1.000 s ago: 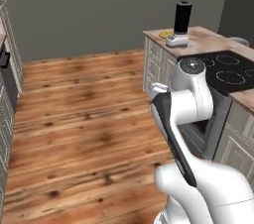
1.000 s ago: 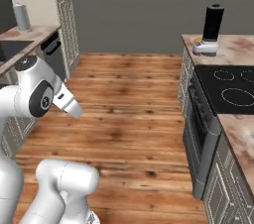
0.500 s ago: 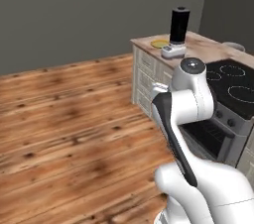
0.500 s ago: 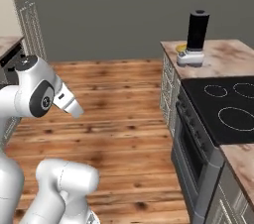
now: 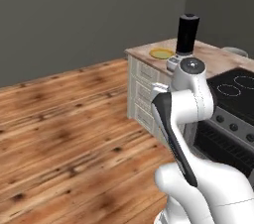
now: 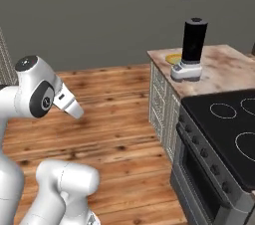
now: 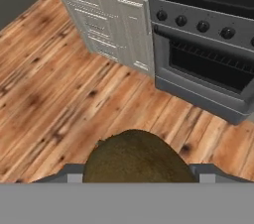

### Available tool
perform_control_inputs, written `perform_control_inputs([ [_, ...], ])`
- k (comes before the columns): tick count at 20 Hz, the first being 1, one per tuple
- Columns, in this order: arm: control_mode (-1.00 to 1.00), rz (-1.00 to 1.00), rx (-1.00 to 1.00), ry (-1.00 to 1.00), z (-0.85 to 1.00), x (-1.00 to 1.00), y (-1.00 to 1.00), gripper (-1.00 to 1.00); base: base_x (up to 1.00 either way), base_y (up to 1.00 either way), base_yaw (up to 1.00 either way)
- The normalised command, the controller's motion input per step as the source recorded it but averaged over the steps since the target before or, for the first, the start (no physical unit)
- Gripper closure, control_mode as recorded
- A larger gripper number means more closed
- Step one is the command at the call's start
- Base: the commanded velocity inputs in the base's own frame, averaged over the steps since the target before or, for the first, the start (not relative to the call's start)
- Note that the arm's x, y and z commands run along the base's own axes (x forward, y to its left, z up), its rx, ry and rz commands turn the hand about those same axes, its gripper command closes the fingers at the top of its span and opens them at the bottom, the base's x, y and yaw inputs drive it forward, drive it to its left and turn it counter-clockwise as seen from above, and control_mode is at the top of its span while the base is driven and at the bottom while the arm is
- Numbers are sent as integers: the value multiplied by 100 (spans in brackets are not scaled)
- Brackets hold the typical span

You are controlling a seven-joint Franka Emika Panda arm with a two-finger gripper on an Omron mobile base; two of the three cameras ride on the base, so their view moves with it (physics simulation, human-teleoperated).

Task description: Pick the kiwi and mango from the fridge and place them on the plate next to the blender to make a fruit smoothie.

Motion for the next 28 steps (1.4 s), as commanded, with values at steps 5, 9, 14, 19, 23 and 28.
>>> perform_control_inputs([
  [5,100,0,0,0,0,0,0,100,87,64,-30],
  [9,100,0,0,0,0,0,0,100,82,67,-32],
  [14,100,0,0,0,0,0,0,100,75,64,-35],
  [19,100,0,0,0,0,0,0,100,69,69,-39],
  [23,100,0,0,0,0,0,0,100,66,70,-41],
  [28,100,0,0,0,0,0,0,100,63,53,-43],
])
